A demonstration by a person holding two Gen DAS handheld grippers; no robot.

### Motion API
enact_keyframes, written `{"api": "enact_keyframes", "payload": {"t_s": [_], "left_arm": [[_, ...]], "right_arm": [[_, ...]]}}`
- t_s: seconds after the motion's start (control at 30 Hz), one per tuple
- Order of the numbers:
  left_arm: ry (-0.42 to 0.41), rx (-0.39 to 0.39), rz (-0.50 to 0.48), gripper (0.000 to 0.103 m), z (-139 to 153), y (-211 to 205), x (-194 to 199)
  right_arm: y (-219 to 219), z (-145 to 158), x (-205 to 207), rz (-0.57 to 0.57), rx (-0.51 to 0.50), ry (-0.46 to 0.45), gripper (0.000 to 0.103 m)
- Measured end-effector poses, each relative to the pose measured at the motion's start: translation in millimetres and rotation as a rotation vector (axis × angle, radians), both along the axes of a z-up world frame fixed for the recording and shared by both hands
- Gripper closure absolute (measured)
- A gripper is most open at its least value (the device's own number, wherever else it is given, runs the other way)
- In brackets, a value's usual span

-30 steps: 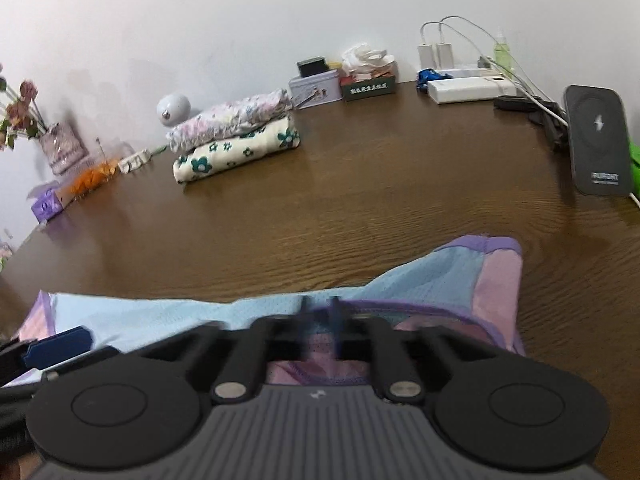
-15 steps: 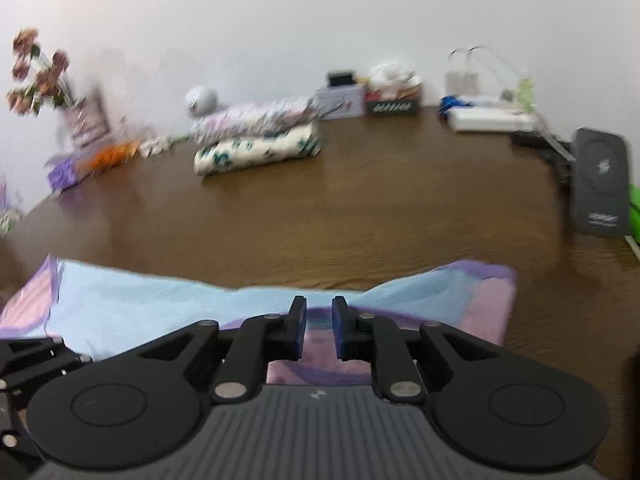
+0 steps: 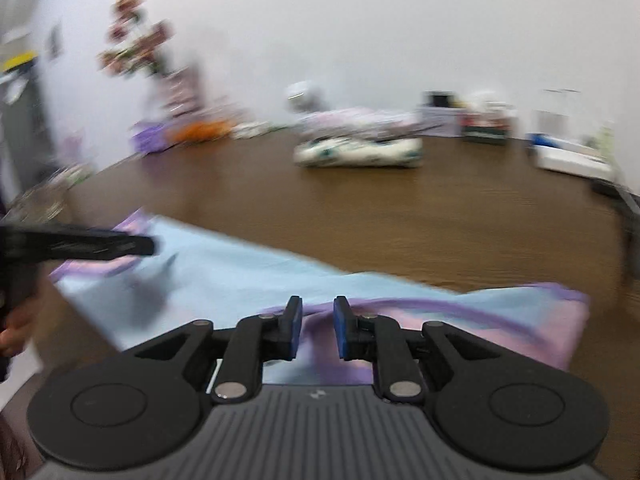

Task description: Fold clothes

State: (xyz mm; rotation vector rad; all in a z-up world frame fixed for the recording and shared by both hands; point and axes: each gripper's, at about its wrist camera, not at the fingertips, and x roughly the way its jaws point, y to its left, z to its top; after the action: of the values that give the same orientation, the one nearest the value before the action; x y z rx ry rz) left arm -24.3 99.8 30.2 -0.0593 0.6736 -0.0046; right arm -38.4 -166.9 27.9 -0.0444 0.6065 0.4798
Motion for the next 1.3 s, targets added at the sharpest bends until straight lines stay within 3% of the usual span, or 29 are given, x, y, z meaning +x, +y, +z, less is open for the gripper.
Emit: {"api": "enact_keyframes", "payload": {"t_s": [0.17, 0.33, 0.57, 1.03, 1.13, 1.3], "left_arm": [[0.011, 0.021, 0.001, 0.060, -11, 0, -1], [0.013, -0.013, 0.023, 0.061, -7, 13, -7], [-0.006, -0.031, 0.165, 0.059, 7, 45, 1], [0.094, -0.277, 0.283, 0.056, 3, 102, 76], [0.081, -0.283, 0.311, 0.060, 1, 108, 81], [0.074, -0.286, 0.335, 0.073, 0, 119, 87]], "right_arm": [[5, -14, -4, -0.016, -0.081, 0.025, 0.086], [-4, -7, -4, -0.069, -0.057, 0.039, 0.083], [19, -2, -11, 0.047, -0.057, -0.026, 0.083], [39, -13, -16, 0.100, -0.105, 0.015, 0.083], [39, -12, -20, 0.119, -0.139, 0.000, 0.083], [36, -2, -16, 0.128, -0.078, 0.002, 0.083]]}}
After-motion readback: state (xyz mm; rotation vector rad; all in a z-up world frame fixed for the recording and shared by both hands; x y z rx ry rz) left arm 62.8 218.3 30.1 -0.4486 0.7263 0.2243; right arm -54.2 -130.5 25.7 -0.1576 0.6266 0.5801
